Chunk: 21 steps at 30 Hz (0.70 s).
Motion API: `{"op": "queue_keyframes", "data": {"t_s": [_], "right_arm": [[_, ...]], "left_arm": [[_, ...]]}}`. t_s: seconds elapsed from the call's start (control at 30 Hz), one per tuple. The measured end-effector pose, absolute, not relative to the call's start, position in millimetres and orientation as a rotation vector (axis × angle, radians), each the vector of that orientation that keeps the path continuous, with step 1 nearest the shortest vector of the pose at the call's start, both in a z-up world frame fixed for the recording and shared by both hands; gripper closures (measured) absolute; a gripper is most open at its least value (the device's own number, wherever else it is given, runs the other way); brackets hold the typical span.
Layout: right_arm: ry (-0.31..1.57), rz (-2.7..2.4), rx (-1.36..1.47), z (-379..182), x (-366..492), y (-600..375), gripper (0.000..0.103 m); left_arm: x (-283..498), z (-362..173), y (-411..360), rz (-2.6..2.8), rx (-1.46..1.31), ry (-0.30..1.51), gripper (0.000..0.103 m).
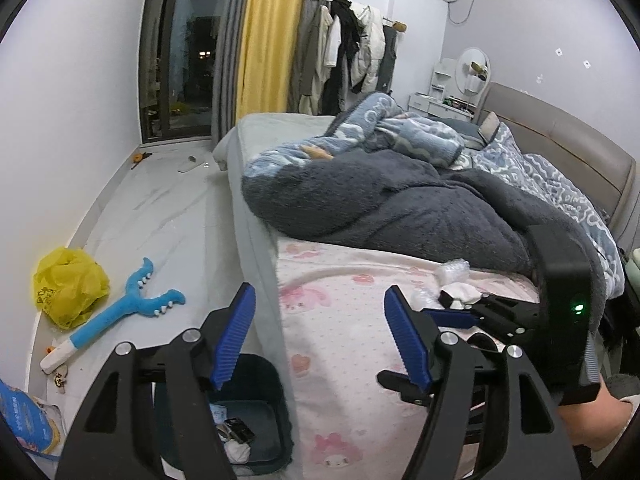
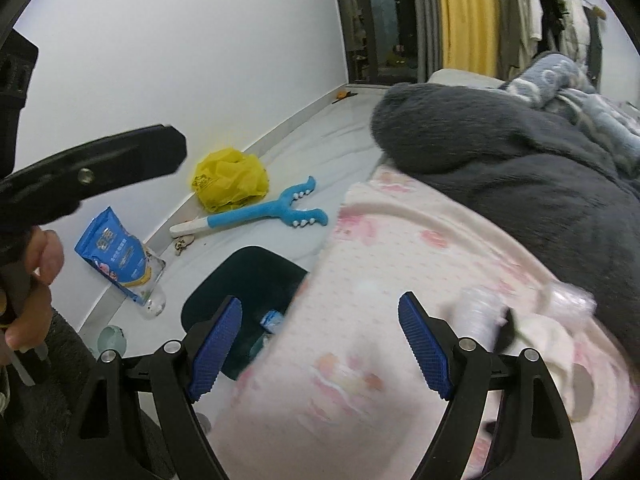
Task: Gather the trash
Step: 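Move both grippers from the bin back over the pink pillow, then grasp the clear bubble-wrap roll with left gripper while right gripper grasps black curved piece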
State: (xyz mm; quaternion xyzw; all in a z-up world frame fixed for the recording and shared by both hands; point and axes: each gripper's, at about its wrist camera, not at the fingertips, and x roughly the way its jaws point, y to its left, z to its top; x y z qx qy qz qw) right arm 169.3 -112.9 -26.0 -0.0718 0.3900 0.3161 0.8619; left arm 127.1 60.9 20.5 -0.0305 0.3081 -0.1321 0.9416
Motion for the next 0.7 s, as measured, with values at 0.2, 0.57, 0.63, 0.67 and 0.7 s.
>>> {"op": "queue_keyframes", "data": {"t_s": [0.2,0.57,0.63,0.67,0.7], "right_arm": [[0.801,0.636,-0.139,-21,162,-144,0.022],[0.831,0.571,-0.11,-31,158,-199,0.041],[0.839,0.57,-0.11,-34,157,-204,0.042],[0.84,0.57,-0.11,-35,156,-206,0.043],[0.843,0.57,-0.109,-35,156,-209,0.044]], "left_arm": [[134,9,38,-0.29,-0.052,0.659,0.033],[149,-15,6,-0.312,-0.04,0.725,0.032],[153,-21,2,-0.314,-0.041,0.744,0.032],[154,-23,0,-0.317,-0.042,0.747,0.032],[155,-25,-3,-0.32,-0.043,0.752,0.032]]}}
